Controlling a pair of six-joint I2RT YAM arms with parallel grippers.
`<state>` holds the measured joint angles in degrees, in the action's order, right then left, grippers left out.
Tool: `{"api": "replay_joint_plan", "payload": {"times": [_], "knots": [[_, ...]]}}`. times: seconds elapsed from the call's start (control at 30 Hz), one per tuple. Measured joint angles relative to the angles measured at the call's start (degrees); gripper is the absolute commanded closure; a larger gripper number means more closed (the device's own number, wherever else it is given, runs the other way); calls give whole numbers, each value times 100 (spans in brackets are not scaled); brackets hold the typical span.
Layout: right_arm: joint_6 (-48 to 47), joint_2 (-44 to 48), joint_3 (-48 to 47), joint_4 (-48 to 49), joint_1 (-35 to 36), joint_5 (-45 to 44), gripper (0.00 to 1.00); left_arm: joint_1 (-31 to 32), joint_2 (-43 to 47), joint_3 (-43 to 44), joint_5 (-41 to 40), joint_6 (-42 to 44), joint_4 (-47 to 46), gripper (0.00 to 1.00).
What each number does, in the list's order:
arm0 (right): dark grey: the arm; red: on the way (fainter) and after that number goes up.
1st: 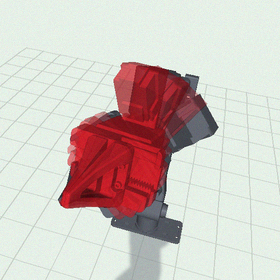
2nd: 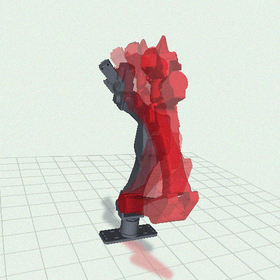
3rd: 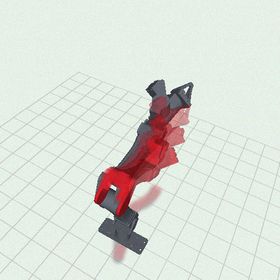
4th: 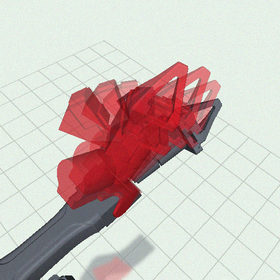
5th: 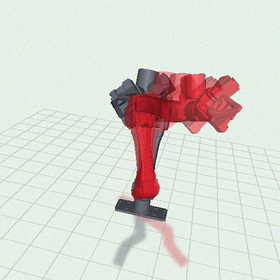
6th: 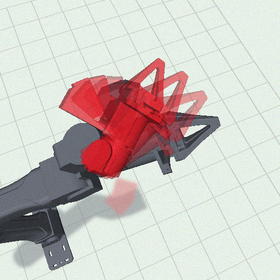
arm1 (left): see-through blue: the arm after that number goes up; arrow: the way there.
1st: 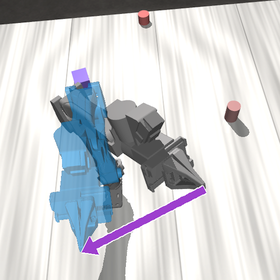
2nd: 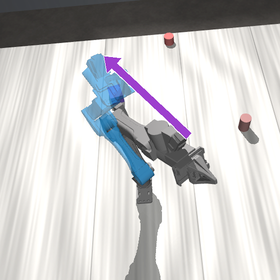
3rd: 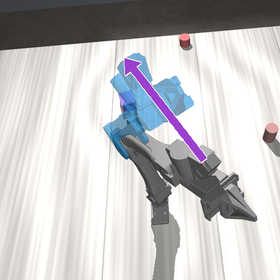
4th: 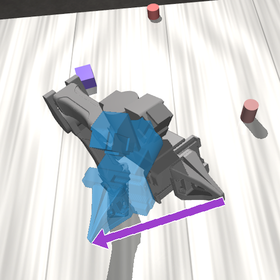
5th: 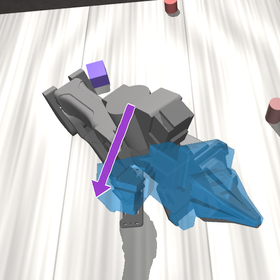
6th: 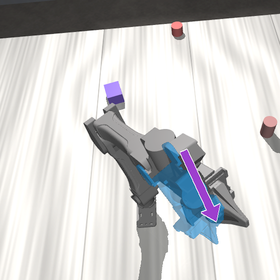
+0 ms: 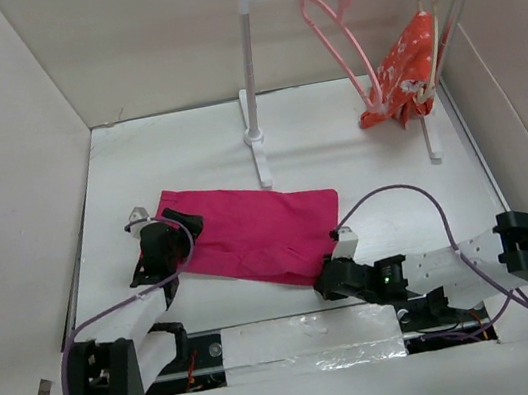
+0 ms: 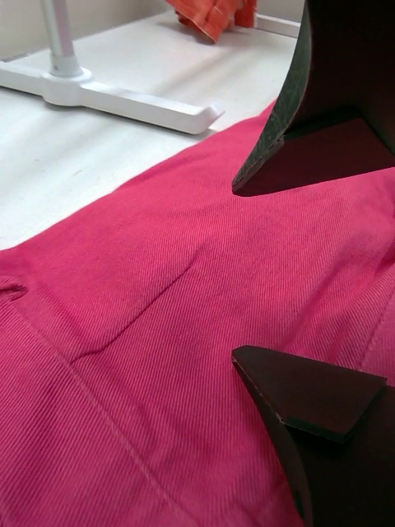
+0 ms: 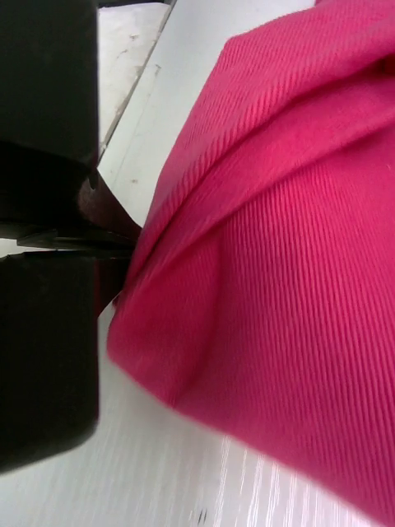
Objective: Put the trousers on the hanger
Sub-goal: Fold the trousers at the center of the board.
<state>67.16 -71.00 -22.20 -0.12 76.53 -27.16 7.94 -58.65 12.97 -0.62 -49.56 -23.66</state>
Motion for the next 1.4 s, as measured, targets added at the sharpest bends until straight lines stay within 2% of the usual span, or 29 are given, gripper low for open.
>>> {"api": "replay_joint_plan", "payload": {"times": [0.03, 0.07, 0.13, 0.17, 0.2, 0.27, 0.33, 0.37, 0.43, 0.6, 0.67, 0.73, 0.77, 0.83, 0.87, 0.93, 0.97, 1.0, 1.13, 1.23, 1.27, 1.33, 1.37, 1.4], "knots": [[59, 122, 55, -83, 0, -48, 91, -39, 170, -44, -33, -39, 83, 28], [66, 269, 76, -190, 0, -74, 82, -70, 330, -90, -76, -61, 151, 28], [9, 643, 87, -348, 0, -103, 75, -118, 748, -192, -208, -122, 367, 29], [-46, 863, 57, -452, 0, -111, 64, -131, 981, -240, -271, -144, 501, 29], [-85, 1062, 4, -570, -2, -136, 57, -136, 1217, -275, -326, -157, 627, 30], [-173, 1438, -92, -737, -2, -186, 42, -146, 1685, -293, -378, -140, 859, 36], [-286, 1814, -111, -763, -153, -184, 32, -144, 2107, -267, -367, -52, 986, 45], [-367, 2000, -107, -772, -310, -153, 24, -107, 2260, -225, -372, 7, 1047, 49], [-546, 2310, -4, -577, -890, 37, 19, 94, 2393, -76, -363, 142, 1123, 53], [-964, 2243, 389, 35, -2793, 826, 20, 1086, 1891, 413, -282, 516, 933, 52], [-1121, 1860, 409, 210, -3416, 1117, 25, 1875, 1451, 682, -612, 717, 868, 53], [-1259, 1445, 404, 503, -3866, 1453, 29, 2933, 1010, 940, -1032, 876, 863, 54], [-1327, 1235, 400, 664, -4050, 1593, 46, 3442, 837, 1038, -1274, 946, 859, 55], [-1445, 730, 330, 975, -4297, 1862, 58, 4251, 634, 1130, -1589, 1067, 815, 56], [-1491, 446, 245, 1073, -4374, 1976, 71, 4540, 570, 1132, -1720, 1095, 780, 56], [-1600, -186, -4, 1314, -4540, 2236, 83, 4996, 404, 1132, -1963, 1106, 715, 57], [-1641, -479, -138, 1429, -4610, 2339, 97, 5268, 289, 1132, -2116, 1088, 669, 56], [-1683, -719, -243, 1537, -4690, 2404, 100, 5536, 157, 1132, -2308, 1049, 627, 56], [-1709, -1515, -629, 2135, -5071, 2745, 100, 6570, -643, 1141, -2916, 780, 538, 55], [-1803, -1875, -994, 2170, -5211, 2887, 99, 6776, -1453, 1263, -3136, 531, 546, 55], [-1875, -1961, -1176, 2055, -5230, 2914, 85, 6776, -1685, 1340, -3198, 476, 549, 55], [-2031, -2033, -1521, 1818, -5254, 2903, 74, 6773, -2124, 1558, -3296, 422, 540, 55], [-2114, -2013, -1661, 1709, -5250, 2857, 62, 6765, -2297, 1687, -3322, 411, 531, 55], [-2184, -1954, -1749, 1626, -5239, 2789, 60, 6754, -2461, 1843, -3338, 400, 525, 55]]}}
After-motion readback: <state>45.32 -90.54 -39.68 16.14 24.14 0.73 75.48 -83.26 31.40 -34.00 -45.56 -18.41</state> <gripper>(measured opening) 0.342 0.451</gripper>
